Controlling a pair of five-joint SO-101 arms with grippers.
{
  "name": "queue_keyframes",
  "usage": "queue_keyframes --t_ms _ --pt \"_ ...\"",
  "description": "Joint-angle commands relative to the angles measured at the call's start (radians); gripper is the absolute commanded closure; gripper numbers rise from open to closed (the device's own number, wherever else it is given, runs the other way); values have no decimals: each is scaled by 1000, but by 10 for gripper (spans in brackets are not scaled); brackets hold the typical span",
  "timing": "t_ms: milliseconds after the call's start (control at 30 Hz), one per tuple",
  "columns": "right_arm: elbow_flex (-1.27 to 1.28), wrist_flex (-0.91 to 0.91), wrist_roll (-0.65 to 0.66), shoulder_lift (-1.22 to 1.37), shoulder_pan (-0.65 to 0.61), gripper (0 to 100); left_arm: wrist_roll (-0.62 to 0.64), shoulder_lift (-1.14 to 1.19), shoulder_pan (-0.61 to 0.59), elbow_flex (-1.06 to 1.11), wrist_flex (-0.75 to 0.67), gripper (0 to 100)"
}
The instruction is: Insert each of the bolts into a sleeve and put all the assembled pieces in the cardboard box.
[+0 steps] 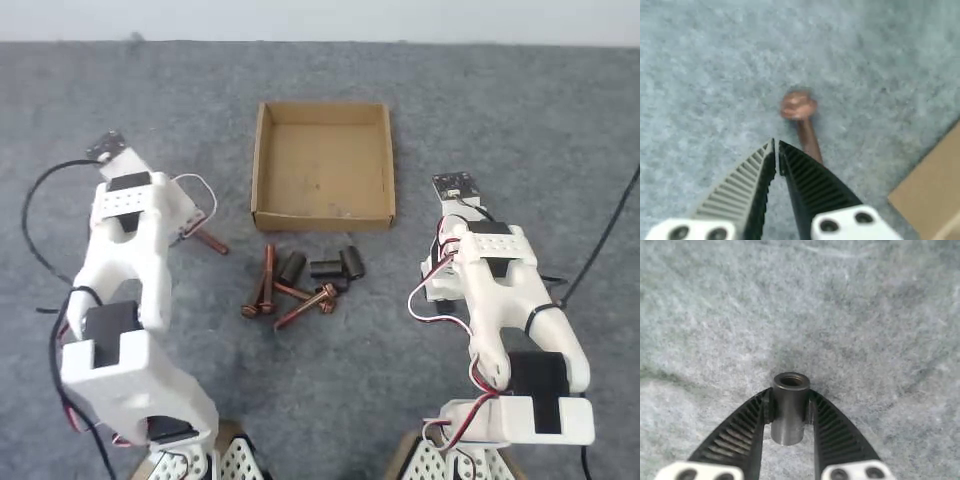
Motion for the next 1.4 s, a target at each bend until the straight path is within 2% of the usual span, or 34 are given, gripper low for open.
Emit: queue_keyframes --t_ms 0,167,400,700,800,900,1200,1367 --pt "-40 -8 12 -7 8 991 18 -48 -5 -39 5 929" --pt "-40 -8 12 -7 8 991 21 -71 0 -33 20 820" --pt "-40 -8 12 -7 8 991 21 34 -3 -50 -48 820" --pt "-40 -8 12 -7 8 991 21 104 0 -133 14 820" --pt "-40 -8 12 -7 8 991 18 104 15 -133 15 867" --pt "-40 -8 12 -7 8 991 12 104 35 -131 17 988" --pt "-40 -8 12 -7 8 991 -147 103 77 -131 78 991" --pt "-40 -8 12 -7 8 991 -296 25 92 -125 120 991"
